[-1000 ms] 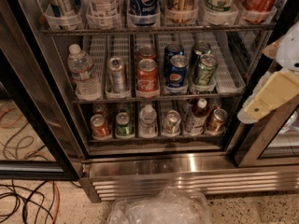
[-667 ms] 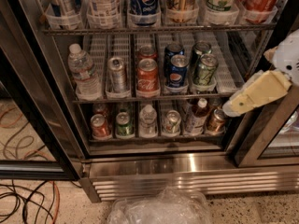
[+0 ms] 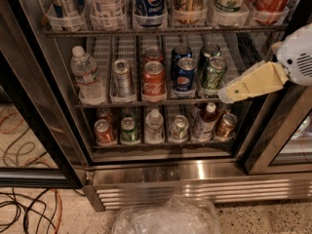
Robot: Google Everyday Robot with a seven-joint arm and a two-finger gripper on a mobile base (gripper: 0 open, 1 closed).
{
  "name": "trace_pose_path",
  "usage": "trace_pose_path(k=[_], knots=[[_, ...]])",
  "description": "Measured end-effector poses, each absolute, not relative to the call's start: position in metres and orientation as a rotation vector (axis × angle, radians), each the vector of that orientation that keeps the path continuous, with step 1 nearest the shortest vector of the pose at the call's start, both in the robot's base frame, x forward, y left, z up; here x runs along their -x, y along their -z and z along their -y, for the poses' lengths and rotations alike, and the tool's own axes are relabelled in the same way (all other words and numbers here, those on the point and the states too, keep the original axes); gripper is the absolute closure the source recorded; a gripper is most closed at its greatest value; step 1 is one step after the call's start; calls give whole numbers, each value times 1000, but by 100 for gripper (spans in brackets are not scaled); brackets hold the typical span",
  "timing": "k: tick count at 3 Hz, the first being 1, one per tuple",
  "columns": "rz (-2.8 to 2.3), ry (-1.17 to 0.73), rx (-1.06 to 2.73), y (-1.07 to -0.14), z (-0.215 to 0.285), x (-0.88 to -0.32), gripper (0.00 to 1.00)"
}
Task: Pick coke can from top shelf of fridge
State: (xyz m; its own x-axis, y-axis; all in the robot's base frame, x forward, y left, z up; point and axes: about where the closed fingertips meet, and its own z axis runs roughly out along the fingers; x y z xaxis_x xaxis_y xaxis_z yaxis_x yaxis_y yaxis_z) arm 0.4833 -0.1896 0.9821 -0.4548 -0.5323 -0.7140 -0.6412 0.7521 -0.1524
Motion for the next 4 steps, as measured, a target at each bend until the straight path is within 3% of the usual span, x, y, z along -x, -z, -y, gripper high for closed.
trace_pose_path(k=[4], knots=[[-1961,-181,633,-1017,190,-500,0]])
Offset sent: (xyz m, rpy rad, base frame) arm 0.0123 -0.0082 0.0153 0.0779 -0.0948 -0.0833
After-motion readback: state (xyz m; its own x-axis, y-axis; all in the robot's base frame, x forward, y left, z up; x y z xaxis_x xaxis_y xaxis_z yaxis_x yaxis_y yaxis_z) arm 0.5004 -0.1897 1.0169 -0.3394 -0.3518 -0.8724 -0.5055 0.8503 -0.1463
